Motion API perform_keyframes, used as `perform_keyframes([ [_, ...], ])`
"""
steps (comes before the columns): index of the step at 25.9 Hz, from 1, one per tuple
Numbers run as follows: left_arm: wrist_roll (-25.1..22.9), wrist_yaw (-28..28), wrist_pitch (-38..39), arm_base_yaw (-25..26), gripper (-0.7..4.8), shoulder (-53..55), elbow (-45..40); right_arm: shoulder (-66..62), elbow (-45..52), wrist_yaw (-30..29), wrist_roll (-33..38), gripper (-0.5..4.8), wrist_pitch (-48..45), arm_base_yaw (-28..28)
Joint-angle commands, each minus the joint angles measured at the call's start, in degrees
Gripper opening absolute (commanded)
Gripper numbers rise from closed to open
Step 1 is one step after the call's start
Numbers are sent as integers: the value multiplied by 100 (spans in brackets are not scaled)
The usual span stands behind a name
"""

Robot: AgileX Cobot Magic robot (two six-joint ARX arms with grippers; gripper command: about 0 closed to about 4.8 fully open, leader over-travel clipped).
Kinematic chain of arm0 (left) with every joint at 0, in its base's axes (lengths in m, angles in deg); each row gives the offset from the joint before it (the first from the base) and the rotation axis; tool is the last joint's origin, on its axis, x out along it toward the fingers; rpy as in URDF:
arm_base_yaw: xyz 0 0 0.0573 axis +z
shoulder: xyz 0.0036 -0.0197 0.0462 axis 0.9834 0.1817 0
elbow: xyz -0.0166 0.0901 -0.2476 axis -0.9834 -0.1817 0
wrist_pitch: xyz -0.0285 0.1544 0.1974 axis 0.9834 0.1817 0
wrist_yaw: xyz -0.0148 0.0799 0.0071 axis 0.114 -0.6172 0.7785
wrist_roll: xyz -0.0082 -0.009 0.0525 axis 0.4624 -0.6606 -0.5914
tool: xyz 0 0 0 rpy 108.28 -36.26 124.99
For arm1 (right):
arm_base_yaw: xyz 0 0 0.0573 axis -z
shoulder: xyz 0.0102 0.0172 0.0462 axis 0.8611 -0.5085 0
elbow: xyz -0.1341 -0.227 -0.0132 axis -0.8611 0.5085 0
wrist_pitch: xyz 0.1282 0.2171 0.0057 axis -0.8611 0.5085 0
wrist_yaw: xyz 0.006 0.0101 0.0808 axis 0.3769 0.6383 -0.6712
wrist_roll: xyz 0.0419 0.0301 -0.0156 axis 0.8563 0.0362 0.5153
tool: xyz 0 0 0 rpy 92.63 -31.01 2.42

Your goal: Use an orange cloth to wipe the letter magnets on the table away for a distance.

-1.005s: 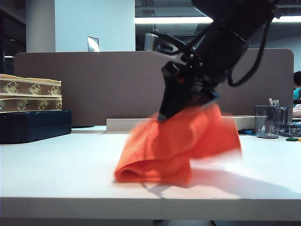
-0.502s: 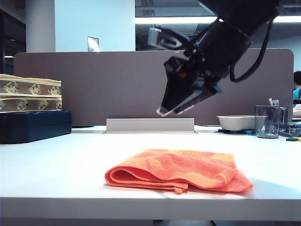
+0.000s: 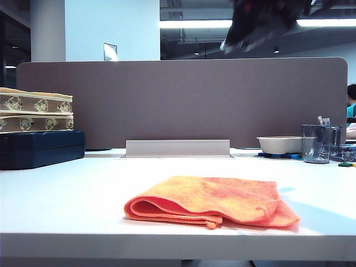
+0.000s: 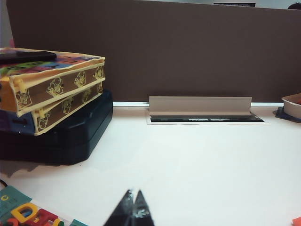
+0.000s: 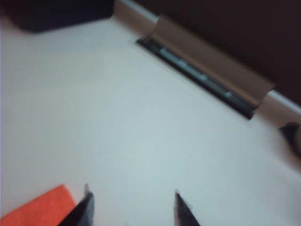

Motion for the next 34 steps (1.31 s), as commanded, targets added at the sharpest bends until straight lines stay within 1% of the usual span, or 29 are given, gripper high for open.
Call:
perform_keyframes([
  [1, -57, 111, -48, -4, -3, 2, 37, 518, -28, 212, -13, 211, -98, 0],
  [9, -57, 129, -31, -4, -3, 2, 37, 1808, -26, 638, -13, 211, -81, 2],
  [11, -55, 129, 7, -4, -3, 2, 37, 2188, -26, 848, -11, 211, 11, 2],
  [14, -55, 240, 74, -4, -3, 2, 37, 2590, -26, 922, -11, 211, 289, 2],
  [19, -55, 280, 140, -4, -3, 2, 37, 3008, -22, 1408, -13, 210, 1119, 7],
  [22, -55, 282, 151, -4, -3, 2, 37, 3246, 28, 1856, -15, 207, 2048, 9],
  [24, -57, 280, 164, -4, -3, 2, 37, 3320, 125, 2035, -17, 197, 2214, 11],
  [27, -57, 282, 164, -4, -3, 2, 37, 3493, 363, 2068, -33, 169, 2238, 13],
  [34, -55, 282, 162, -4, -3, 2, 37, 4061, 1080, 2070, -28, 170, 2192, 13],
])
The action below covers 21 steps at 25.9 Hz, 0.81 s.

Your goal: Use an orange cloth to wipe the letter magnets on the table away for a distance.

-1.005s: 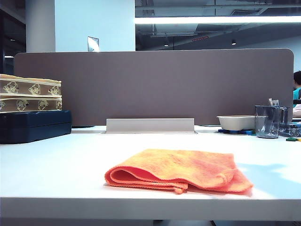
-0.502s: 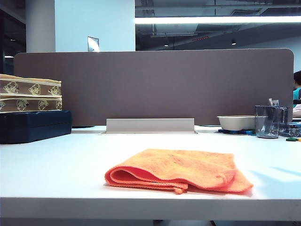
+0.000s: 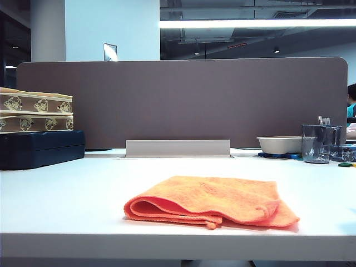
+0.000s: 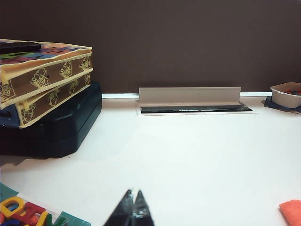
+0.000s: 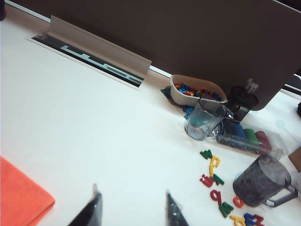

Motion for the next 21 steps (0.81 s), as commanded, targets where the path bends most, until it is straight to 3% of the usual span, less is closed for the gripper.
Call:
perform_keyframes([
  [1, -44, 35, -28, -4, -3, 2, 37, 249, 345, 26, 9, 171, -136, 4],
  [7, -42, 37, -26, -4, -3, 2, 37, 706, 1384, 35, 76, 171, -411, 4],
  [16, -42, 140, 13, -4, -3, 2, 37, 780, 2614, 92, 820, 171, -2159, 7],
  [21, -44, 138, 57, -4, -3, 2, 37, 739, 2894, 103, 955, 170, -2627, 7],
])
